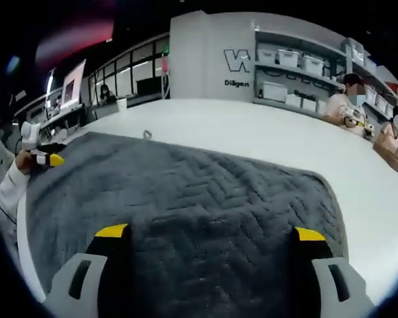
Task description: Open the folded towel by lifting each exposed corner and separating the folded layers until the towel lies flat within the target outline without major curled edges
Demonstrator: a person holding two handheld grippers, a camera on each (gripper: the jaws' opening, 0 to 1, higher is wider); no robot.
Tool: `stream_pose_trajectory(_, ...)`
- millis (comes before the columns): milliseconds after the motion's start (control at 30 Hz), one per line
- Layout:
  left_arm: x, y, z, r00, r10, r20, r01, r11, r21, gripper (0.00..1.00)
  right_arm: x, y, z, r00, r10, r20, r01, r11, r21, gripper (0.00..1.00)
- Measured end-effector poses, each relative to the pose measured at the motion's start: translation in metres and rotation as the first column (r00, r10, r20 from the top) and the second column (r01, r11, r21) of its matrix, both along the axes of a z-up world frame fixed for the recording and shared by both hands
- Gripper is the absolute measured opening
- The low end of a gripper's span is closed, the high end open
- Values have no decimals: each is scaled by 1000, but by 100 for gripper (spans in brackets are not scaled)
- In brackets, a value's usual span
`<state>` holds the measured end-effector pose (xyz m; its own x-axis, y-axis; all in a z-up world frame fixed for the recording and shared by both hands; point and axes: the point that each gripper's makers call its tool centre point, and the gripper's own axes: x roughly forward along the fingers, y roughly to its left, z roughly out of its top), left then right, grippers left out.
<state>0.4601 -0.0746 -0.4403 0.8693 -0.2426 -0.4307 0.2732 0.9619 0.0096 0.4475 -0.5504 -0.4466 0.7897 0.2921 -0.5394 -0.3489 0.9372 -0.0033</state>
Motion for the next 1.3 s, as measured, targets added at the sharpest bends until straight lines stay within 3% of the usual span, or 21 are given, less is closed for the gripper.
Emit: stream_pose_trajectory(1300,2,4,0,999,-41,-1,41,999,2,96,-4,-5,1,993,114,28,-114,993,13,96)
